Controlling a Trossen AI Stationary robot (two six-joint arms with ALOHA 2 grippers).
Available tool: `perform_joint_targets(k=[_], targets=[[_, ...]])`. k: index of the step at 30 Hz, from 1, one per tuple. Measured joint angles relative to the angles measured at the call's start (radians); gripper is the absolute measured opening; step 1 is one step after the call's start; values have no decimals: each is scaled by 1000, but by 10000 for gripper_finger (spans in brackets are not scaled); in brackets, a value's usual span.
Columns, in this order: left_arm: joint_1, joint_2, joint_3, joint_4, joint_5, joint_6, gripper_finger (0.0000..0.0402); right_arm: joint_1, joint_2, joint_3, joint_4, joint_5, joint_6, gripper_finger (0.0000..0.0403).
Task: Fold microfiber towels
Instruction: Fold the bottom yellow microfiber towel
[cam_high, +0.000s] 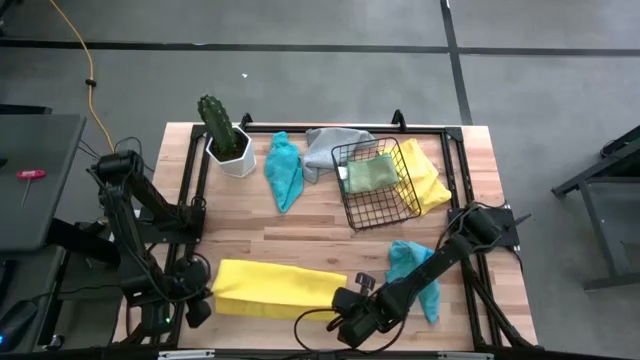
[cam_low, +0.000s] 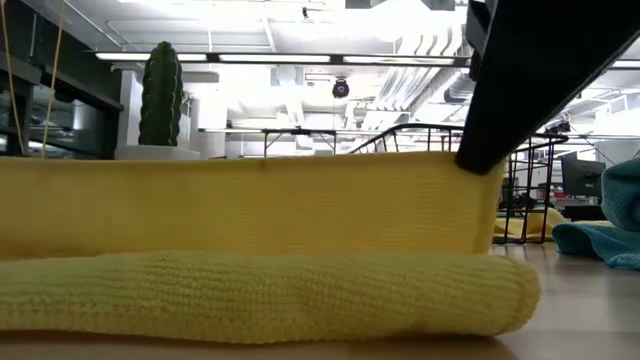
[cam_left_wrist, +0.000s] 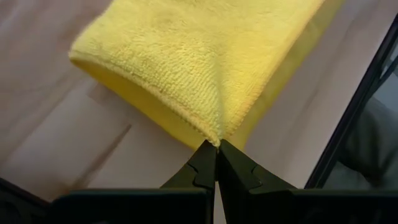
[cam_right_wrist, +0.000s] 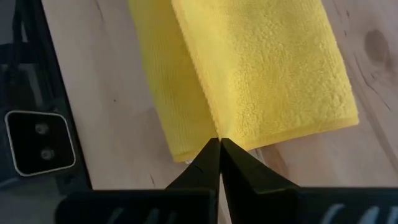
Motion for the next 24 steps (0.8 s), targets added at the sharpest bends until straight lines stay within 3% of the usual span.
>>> perform_joint_targets(k=[15, 24], targets=[[30, 69, 0, 184, 95, 161, 0, 0, 0, 0, 3, -3, -29, 0], [30, 69, 0, 192, 103, 195, 18, 0, 0, 0, 3, -3, -40, 0]])
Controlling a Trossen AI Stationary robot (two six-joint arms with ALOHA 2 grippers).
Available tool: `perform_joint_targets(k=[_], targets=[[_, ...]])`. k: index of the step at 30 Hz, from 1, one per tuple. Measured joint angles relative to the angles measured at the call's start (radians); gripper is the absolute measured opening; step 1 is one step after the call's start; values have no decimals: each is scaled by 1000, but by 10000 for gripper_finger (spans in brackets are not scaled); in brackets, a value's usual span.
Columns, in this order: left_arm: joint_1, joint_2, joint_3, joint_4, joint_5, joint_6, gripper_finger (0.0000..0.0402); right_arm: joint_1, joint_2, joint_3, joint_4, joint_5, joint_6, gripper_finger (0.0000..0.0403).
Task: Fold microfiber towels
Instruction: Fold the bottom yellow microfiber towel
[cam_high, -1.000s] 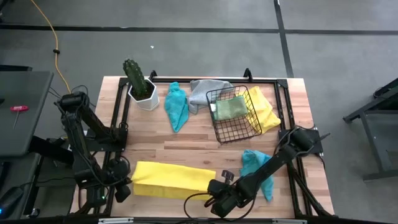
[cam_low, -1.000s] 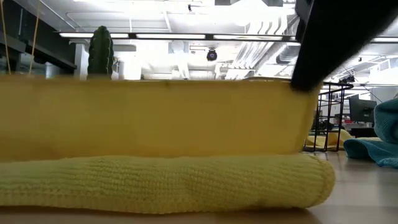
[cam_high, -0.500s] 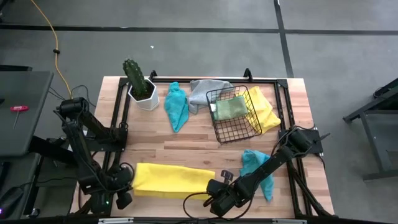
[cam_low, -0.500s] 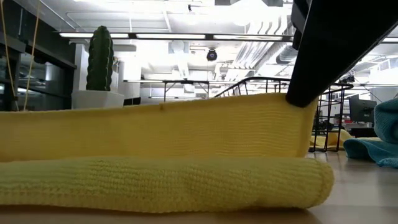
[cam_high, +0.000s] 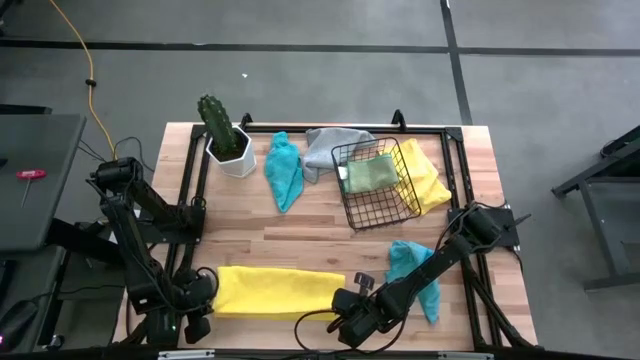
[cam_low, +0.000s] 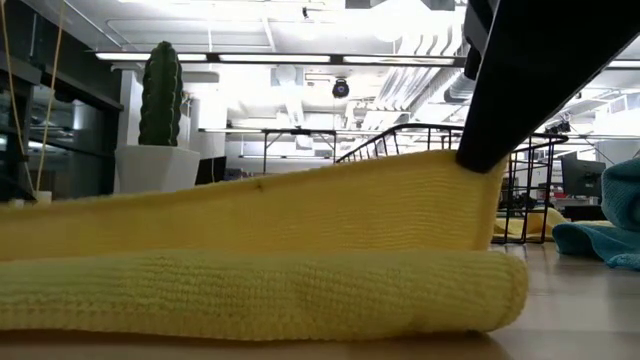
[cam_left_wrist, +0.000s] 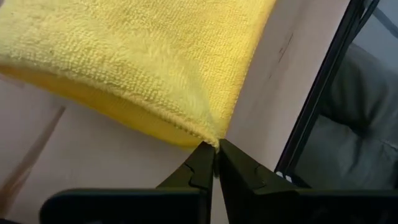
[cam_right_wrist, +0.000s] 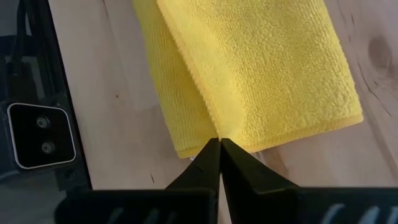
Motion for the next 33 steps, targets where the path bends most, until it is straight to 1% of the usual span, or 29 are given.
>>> perform_joint_targets(k=[4, 8, 11, 13, 15, 19, 21, 23, 24, 26, 28, 31, 33], targets=[[0, 0, 0, 0, 19, 5, 38, 0, 0, 0, 0, 0, -8, 0], [0, 0, 0, 0, 45, 8, 68, -6, 0, 0, 0, 0, -8, 1], [16, -10, 0, -1, 52, 41, 92, -12, 0, 0, 0, -1, -10, 13], [38, -32, 0, -3, 52, 85, 107, -19, -1, 0, 0, 2, -27, 34], [64, -61, 0, -7, 46, 142, 119, -24, -6, 0, -6, 15, -42, 63], [102, -107, 0, -40, -26, 232, 137, -34, -16, 0, -4, 18, -61, 130], [118, -108, 1, -65, -48, 262, 141, -35, -17, 0, 20, -39, -60, 161], [132, -108, -2, -85, -54, 289, 142, -34, -17, 0, 52, -119, -61, 186], [139, -106, -8, -79, -54, 300, 142, -33, -17, 0, 63, -142, -61, 197], [156, -98, -23, -76, -54, 315, 141, -26, -17, 0, 72, -154, -61, 210], [173, -95, -44, -69, -58, 321, 139, -22, -18, 0, 69, -118, -66, 216], [197, -94, -94, -61, -63, 320, 135, -20, -17, 0, 64, -5, -76, 216], [212, -94, -128, -54, -73, 314, 130, -24, -16, 0, 65, 51, -93, 214]])
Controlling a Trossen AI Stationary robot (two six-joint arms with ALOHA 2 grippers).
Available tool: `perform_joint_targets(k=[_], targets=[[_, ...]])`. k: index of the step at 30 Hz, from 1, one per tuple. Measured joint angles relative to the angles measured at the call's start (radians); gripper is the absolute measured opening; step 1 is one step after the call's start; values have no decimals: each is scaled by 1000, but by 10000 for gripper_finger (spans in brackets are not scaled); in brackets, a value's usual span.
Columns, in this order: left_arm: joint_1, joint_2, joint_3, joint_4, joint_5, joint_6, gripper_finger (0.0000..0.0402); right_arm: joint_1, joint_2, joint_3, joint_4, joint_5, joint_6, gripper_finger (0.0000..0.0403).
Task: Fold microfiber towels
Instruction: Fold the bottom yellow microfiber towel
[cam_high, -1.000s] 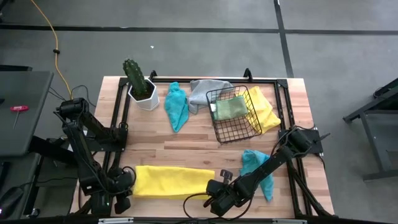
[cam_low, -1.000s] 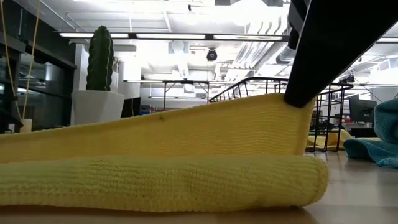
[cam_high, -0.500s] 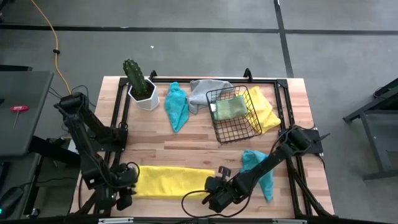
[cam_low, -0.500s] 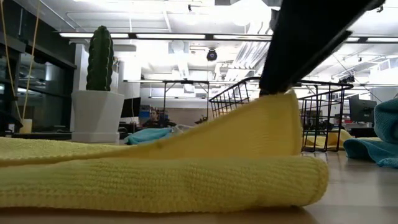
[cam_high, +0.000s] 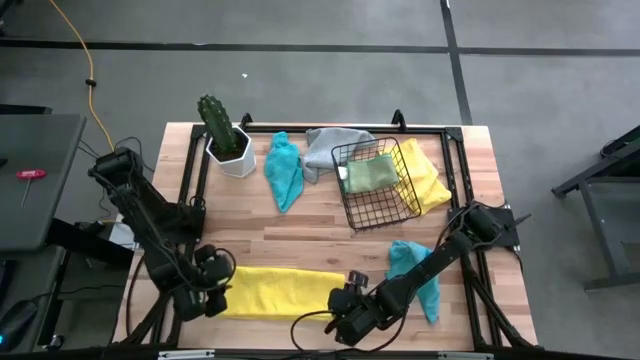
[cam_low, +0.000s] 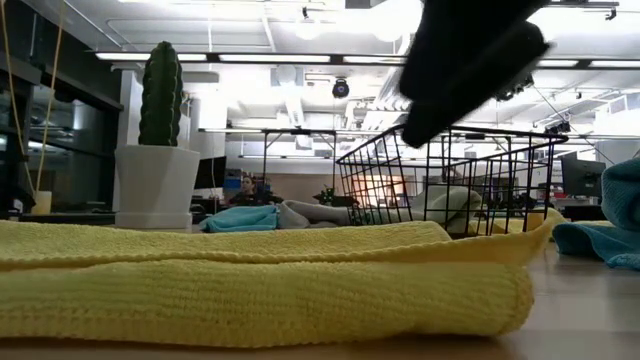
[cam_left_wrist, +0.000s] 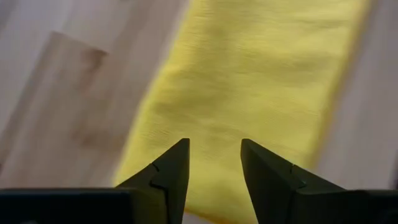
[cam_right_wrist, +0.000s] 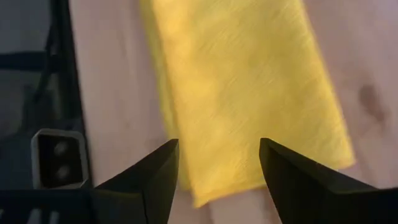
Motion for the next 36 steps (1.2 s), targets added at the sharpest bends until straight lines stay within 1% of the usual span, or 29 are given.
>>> perform_joint_targets(k=[3, 5, 8, 10, 11, 13, 15, 19, 21, 25, 27, 29, 31, 34, 36], targets=[[10, 0, -46, 1, -28, -30, 119, -12, 1, 0, 3, 48, -26, 210], [10, 0, -74, 24, -29, -31, 103, -23, 4, 0, 20, 58, -29, 207], [7, 0, -115, 123, 0, -19, 62, -33, 15, 0, 68, 52, -98, 197], [-1, 0, -132, 189, 7, 1, 24, -38, 24, 0, 101, 50, -158, 185], [-4, 0, -139, 213, 6, 5, 12, -40, 32, 0, 120, 50, -180, 176], [-10, 0, -153, 244, 6, 4, 9, -42, 47, 0, 152, 44, -211, 152], [-16, 3, -161, 248, 5, -5, 9, -45, 67, 0, 170, 17, -231, 119], [-25, 13, -182, 249, 6, -44, 3, -50, 120, 0, 160, -38, -206, 31], [-25, 21, -187, 243, 7, -62, 2, -51, 136, 0, 139, -30, -192, 9], [-20, 48, -186, 253, -3, -64, 1, -52, 141, 0, 38, 25, -154, 24], [-10, 61, -185, 261, -20, -64, 1, -55, 136, 0, -36, 59, -141, 19], [2, 76, -185, 266, -52, -64, 1, -62, 133, 0, -100, 68, -130, 6], [16, 88, -185, 269, -77, -53, 0, -71, 132, 1, -150, 69, -130, 4], [42, 108, -184, 269, -118, -23, 0, -86, 132, 2, -201, 87, -147, 7], [60, 115, -185, 263, -139, 0, 0, -98, 131, 2, -205, 101, -164, 3]])
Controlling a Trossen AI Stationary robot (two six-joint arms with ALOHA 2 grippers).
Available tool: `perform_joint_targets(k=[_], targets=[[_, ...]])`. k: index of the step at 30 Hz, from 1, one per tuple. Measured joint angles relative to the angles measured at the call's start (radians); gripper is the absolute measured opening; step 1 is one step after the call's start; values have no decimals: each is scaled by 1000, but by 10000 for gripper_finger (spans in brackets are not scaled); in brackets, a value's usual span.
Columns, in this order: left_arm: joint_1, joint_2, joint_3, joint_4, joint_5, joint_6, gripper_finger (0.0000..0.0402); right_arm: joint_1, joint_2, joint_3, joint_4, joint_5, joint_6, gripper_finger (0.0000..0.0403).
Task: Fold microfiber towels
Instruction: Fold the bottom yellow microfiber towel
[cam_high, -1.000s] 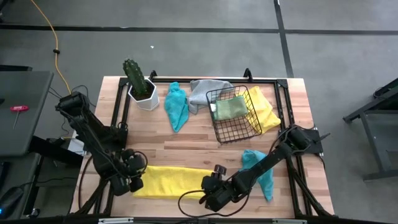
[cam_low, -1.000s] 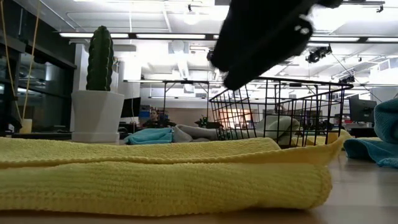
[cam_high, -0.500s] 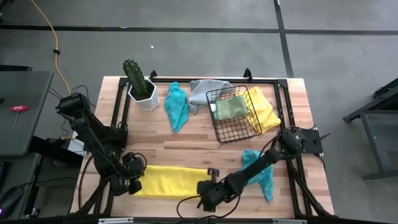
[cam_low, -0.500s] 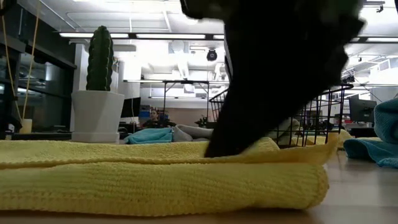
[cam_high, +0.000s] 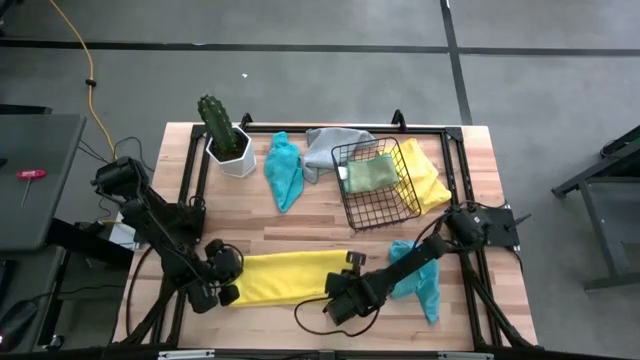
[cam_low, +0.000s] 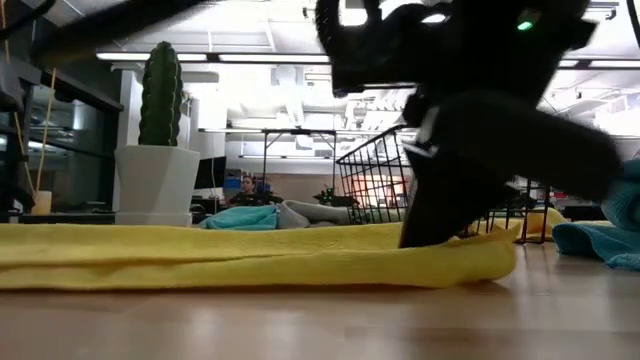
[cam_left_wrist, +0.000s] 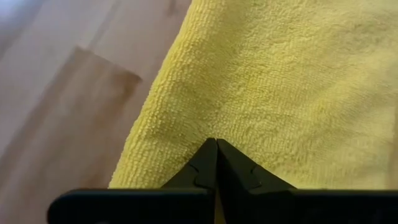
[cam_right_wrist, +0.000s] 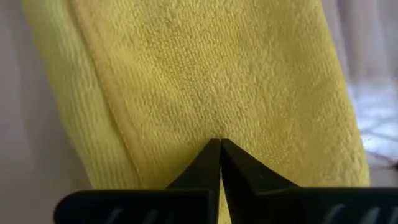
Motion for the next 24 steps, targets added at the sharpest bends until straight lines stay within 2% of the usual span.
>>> perform_joint_targets(k=[6, 14, 20, 24], targets=[[44, -14, -2, -51, -25, 67, 0, -18, -6, -2, 2, 71, -58, 6], [54, -105, -3, -171, -32, 44, 0, 13, -49, -2, -11, 185, -63, 7], [51, -213, 27, -171, -38, 129, 0, 67, -100, -2, -80, 276, 80, 7], [29, -262, 54, -143, -95, 218, 0, 124, -103, -2, -207, 297, 282, 15]])
